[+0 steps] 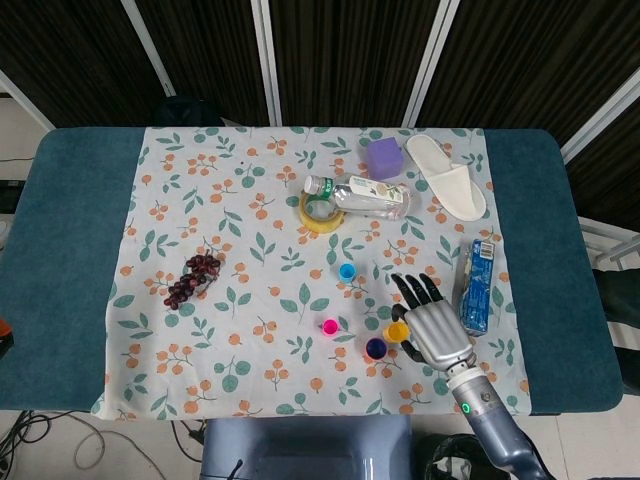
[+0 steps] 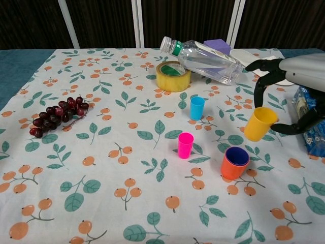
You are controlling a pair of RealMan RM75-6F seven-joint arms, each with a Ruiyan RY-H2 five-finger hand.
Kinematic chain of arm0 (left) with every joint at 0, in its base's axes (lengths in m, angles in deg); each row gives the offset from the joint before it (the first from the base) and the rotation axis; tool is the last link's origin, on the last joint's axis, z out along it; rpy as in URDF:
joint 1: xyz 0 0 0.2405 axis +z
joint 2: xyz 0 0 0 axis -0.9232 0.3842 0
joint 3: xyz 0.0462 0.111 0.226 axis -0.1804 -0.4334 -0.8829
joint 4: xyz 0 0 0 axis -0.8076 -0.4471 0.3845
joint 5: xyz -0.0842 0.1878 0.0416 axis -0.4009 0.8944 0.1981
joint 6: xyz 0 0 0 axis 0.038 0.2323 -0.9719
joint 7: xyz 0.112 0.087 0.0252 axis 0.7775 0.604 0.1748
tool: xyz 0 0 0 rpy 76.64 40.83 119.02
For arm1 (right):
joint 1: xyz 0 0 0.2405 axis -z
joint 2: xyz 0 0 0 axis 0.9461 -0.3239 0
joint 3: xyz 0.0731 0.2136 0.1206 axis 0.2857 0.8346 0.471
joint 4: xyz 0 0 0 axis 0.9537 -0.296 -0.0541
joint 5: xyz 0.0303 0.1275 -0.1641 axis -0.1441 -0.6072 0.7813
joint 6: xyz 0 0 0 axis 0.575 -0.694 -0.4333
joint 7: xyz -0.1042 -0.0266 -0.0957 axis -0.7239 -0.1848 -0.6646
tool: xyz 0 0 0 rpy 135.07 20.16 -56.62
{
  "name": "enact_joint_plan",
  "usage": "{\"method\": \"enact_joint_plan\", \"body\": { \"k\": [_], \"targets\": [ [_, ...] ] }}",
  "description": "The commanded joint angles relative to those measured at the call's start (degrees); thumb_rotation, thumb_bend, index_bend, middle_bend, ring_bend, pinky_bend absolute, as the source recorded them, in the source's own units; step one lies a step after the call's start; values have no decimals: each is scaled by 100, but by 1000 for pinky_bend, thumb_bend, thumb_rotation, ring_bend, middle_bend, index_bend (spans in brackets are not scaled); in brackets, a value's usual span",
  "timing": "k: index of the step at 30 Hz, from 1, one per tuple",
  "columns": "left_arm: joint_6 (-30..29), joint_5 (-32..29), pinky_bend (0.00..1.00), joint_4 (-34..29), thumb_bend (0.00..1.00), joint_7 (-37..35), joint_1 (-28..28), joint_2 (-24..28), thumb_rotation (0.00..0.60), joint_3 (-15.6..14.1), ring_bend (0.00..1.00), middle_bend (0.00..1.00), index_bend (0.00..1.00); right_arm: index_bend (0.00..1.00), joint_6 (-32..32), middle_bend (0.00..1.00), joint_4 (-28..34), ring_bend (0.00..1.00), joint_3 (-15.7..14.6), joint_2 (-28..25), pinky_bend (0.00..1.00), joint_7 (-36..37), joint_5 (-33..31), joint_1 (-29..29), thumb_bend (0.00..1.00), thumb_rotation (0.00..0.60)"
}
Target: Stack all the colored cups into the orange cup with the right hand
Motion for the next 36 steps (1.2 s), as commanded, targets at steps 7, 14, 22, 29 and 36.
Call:
{"method": "enact_joint_plan", "body": {
  "k": [7,14,22,29,36],
  "targets": [
    [2,3,0,-5,762,23,0,-6,600,-9,0,8,150,516,-311,0,-101,0,-317,343,60,-61,654,420,392,600],
    [9,-8,0,-2,763,6,-5,-5,600,0,0,8,150,516,-174,0,-250,0,-284,663,61,-227,681,456,392,600],
    [8,-21,0,-1,762,-37,0,14,600,11,0,8,150,516,-104,0,-354,0,-99,904,68,-395,553,456,393,600],
    [1,-29,0,0,763,-58,4,22,600,19,0,8,150,516,-8,0,-443,0,1,1005,75,-401,449,450,393,600],
    [-7,-28,0,-2,763,-58,8,24,600,20,0,8,150,516,73,0,-574,0,21,1087,75,-363,375,471,393,600]
  ]
}}
